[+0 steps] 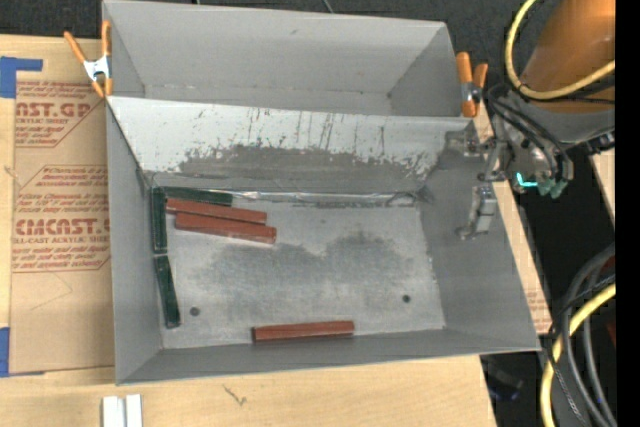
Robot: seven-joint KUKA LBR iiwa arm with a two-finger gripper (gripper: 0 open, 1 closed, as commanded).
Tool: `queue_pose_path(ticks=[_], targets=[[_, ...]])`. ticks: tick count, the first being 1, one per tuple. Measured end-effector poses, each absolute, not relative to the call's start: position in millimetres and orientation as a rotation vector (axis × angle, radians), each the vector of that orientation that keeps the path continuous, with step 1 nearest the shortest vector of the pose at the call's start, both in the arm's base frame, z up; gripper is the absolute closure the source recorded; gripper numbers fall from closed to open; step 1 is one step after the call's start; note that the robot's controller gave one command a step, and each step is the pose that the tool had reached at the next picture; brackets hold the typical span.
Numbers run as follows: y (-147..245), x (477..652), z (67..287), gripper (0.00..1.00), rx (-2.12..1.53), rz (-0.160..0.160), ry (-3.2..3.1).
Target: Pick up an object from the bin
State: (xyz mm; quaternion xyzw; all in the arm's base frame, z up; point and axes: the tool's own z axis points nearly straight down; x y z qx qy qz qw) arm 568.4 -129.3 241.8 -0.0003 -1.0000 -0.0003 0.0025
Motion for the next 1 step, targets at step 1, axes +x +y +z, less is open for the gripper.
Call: queue_pose_path(ticks=[1], targets=[[-128.8,570.0,246.1,0.00,0.002,0.002,-3.144]])
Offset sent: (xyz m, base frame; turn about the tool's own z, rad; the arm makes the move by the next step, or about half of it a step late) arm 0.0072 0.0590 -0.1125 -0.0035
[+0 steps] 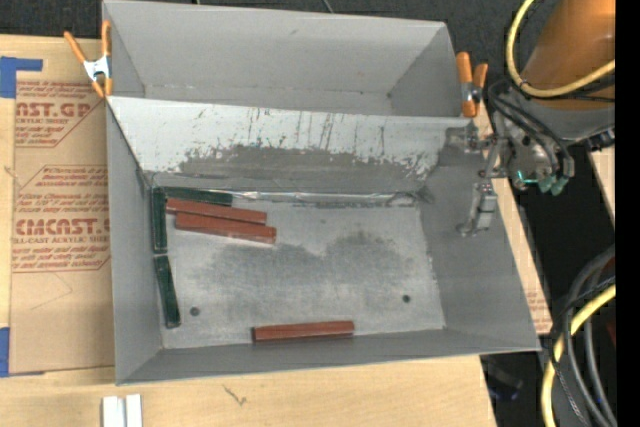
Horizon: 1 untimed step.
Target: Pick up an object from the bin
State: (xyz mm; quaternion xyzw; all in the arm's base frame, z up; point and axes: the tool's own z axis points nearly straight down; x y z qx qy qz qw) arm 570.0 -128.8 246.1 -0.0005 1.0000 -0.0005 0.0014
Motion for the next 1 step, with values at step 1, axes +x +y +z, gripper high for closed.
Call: queue_pose_path(ticks=[1], targets=[[-102.0,573.8,192.5,0.00,0.001,-0.004,3.133]])
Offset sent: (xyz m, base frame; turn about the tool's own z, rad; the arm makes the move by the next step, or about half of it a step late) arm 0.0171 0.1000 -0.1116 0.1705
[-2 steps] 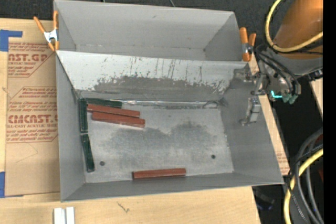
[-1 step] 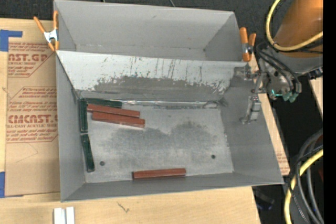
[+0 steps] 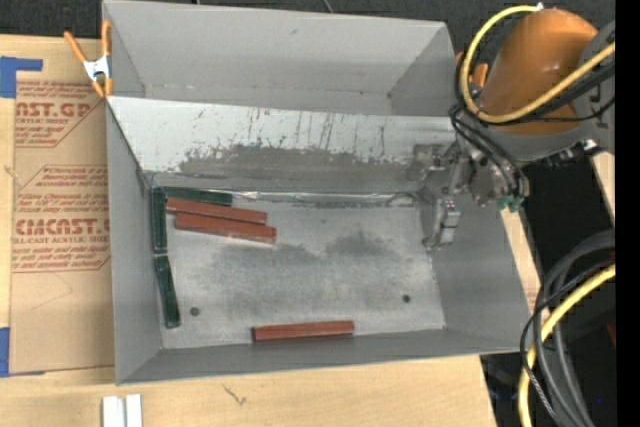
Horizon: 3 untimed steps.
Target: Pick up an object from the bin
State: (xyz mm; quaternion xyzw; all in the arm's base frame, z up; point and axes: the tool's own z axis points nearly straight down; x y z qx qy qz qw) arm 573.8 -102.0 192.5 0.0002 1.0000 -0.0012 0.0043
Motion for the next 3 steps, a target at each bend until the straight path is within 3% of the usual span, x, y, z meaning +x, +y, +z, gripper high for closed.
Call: queue_pose_path(ticks=[1,2,3], targets=[[-51.5,582.0,149.2,0.00,0.207,0.001,3.133],[-33.5,571.7,122.2,0.00,0.121,0.001,3.137],[-21.3,566.0,105.9,0.00,-0.229,0.000,3.132]])
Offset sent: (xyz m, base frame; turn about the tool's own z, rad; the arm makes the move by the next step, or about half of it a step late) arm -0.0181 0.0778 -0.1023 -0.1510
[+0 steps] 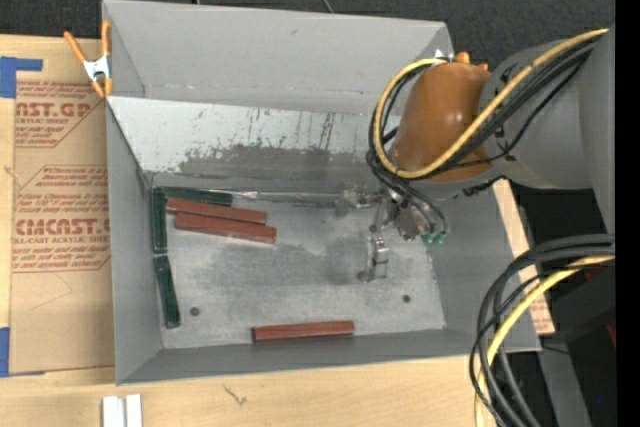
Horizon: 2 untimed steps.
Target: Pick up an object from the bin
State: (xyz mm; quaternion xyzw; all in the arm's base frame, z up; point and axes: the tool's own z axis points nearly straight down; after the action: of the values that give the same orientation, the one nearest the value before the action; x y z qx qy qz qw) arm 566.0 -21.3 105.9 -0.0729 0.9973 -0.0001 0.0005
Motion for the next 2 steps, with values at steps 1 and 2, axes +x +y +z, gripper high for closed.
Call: queue_pose_path(ticks=[1,2], targets=[[31.3,554.3,86.9,0.00,0.126,0.000,3.137],[48.6,524.4,80.3,0.00,0.242,0.009,3.132]])
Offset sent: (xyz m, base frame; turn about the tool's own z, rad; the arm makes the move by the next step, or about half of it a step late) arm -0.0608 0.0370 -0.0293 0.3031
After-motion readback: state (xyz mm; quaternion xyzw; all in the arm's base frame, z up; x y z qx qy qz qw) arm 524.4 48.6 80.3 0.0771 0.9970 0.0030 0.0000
